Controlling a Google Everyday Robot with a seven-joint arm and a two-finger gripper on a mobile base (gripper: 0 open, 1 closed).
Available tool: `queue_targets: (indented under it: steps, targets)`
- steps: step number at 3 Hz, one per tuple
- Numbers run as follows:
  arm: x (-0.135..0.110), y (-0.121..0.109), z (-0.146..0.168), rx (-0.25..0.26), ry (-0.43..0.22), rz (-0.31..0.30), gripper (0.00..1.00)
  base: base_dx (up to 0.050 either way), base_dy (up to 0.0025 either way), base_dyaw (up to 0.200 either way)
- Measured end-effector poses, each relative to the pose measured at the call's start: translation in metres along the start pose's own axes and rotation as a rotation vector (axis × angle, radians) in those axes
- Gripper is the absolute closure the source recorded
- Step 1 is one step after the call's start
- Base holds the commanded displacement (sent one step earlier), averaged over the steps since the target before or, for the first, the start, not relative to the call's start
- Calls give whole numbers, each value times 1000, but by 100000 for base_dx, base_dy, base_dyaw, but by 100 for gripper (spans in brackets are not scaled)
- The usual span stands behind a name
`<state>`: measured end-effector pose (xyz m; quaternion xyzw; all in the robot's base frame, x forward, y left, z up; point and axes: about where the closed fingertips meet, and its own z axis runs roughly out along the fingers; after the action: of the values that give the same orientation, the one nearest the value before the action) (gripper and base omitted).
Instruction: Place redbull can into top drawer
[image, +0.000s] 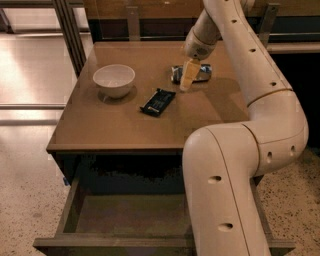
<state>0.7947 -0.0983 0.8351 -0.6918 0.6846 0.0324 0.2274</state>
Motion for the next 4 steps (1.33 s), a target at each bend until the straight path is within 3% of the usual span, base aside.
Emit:
queue_targets:
  steps: [3, 4]
  targets:
    - [0, 0, 0, 0, 0, 0, 88, 0, 0, 0]
    - [-6, 0, 4, -3, -27, -3, 100, 0, 0, 0]
